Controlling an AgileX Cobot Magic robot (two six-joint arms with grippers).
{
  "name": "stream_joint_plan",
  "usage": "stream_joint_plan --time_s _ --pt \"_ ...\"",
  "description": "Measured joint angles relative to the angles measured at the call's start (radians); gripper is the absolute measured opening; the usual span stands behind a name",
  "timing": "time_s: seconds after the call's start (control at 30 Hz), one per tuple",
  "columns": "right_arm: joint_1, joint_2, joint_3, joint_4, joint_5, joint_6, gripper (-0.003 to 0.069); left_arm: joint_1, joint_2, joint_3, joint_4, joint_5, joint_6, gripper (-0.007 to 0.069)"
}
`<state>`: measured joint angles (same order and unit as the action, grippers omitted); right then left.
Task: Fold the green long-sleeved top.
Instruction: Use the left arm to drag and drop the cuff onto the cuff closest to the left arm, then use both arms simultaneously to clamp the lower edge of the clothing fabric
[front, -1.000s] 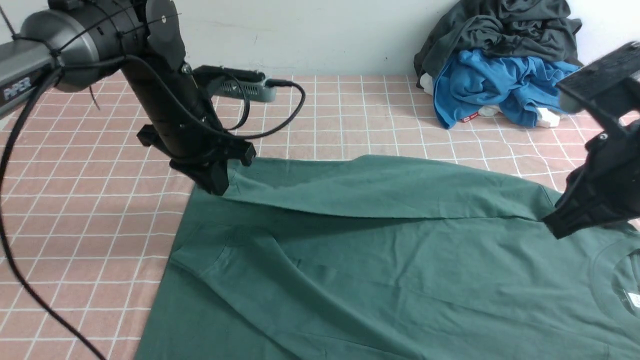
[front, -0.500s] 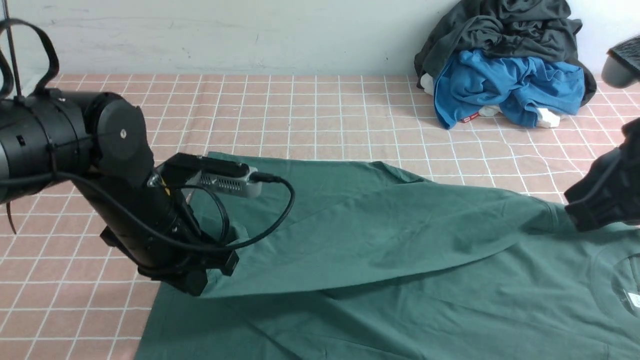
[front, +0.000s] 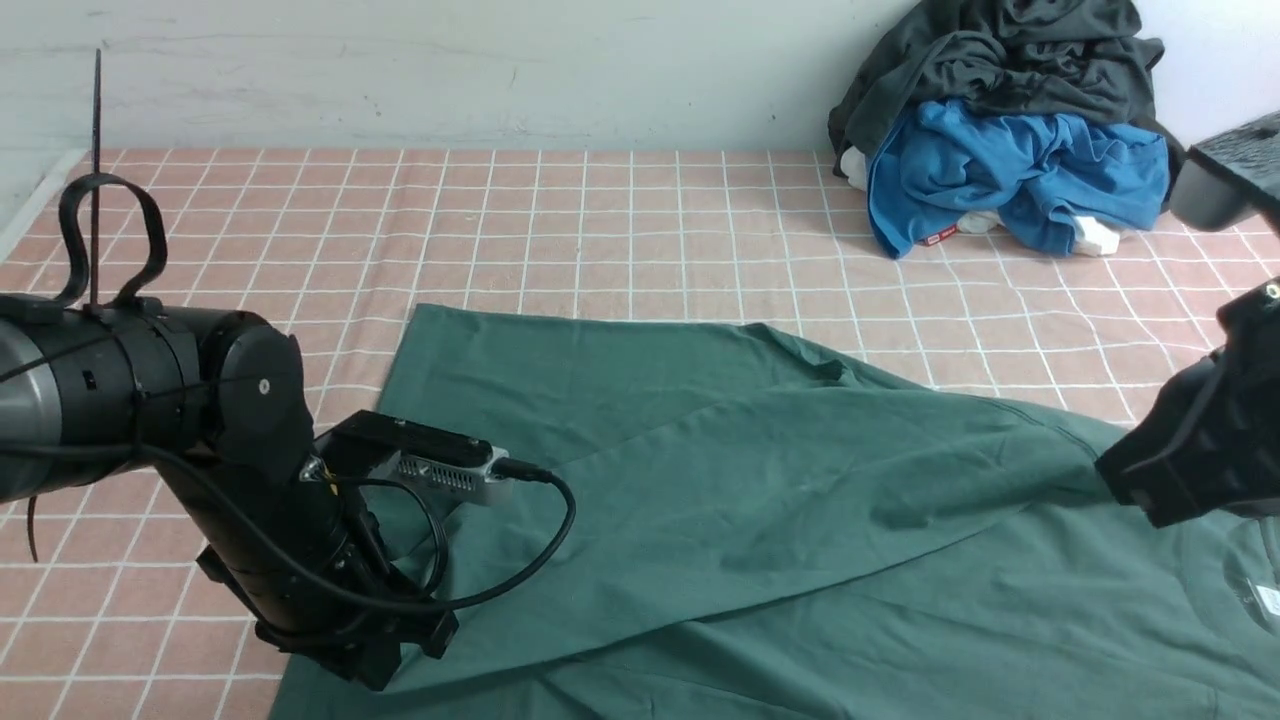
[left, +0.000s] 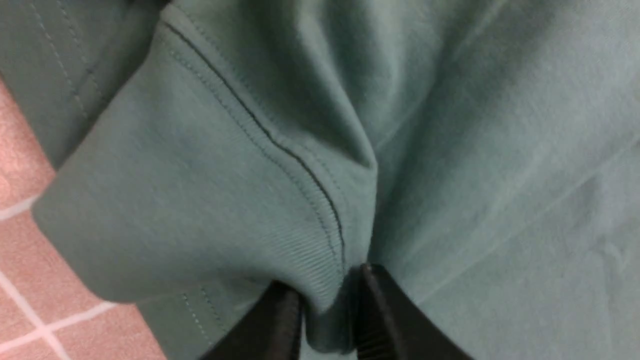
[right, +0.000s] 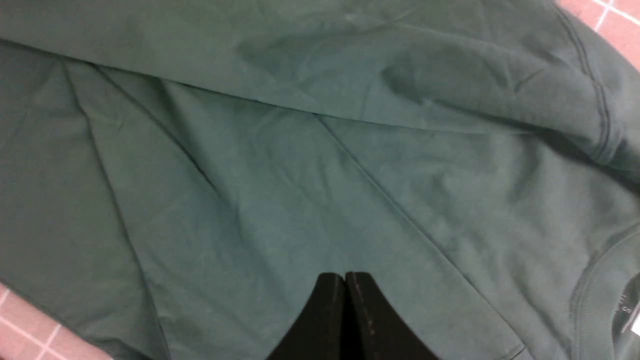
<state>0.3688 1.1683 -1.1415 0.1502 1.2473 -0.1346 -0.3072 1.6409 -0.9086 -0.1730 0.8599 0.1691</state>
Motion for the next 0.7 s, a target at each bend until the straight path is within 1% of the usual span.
stream_joint_plan --time_s 0.03,0.07,0.1,0.23,0.33,0.47,0.5,0.53,0.6,0.7 --pt "0.000 0.000 0.000 0.002 0.000 -0.001 -0.0015 0.000 0.000 0.000 0.000 0.000 0.001 0.0192" --pt "0.000 -0.001 0.000 0.015 0.000 -0.006 -0.0015 0.000 -0.003 0.000 0.002 0.001 0.006 0.0251" --pt "0.000 -0.005 0.000 0.026 0.000 -0.010 -0.0013 0.000 -0.011 0.000 0.004 0.004 0.010 0.0291" --pt "0.007 -0.046 0.007 0.080 0.000 -0.036 -0.0008 0.000 -0.103 0.000 0.006 0.047 0.033 0.0414" --pt "0.052 -0.106 0.058 0.090 0.000 -0.045 -0.0006 -0.015 -0.209 0.001 0.009 0.091 0.041 0.0440" --pt "0.126 -0.170 0.144 0.092 0.000 -0.048 0.0006 -0.074 -0.320 0.011 0.026 0.152 0.061 0.0440" --pt "0.145 -0.184 0.176 0.092 0.000 -0.048 0.0011 -0.109 -0.349 0.024 0.028 0.173 0.077 0.0437" --pt "0.182 -0.204 0.223 0.092 0.001 -0.049 0.0026 -0.156 -0.370 0.042 0.029 0.204 0.099 0.0437" --pt "0.223 -0.220 0.284 0.093 0.001 -0.051 0.0059 -0.230 -0.384 0.087 0.035 0.247 0.151 0.0437" --pt "0.258 -0.221 0.355 0.094 0.002 -0.051 0.0116 -0.343 -0.384 0.163 0.063 0.269 0.232 0.0437"
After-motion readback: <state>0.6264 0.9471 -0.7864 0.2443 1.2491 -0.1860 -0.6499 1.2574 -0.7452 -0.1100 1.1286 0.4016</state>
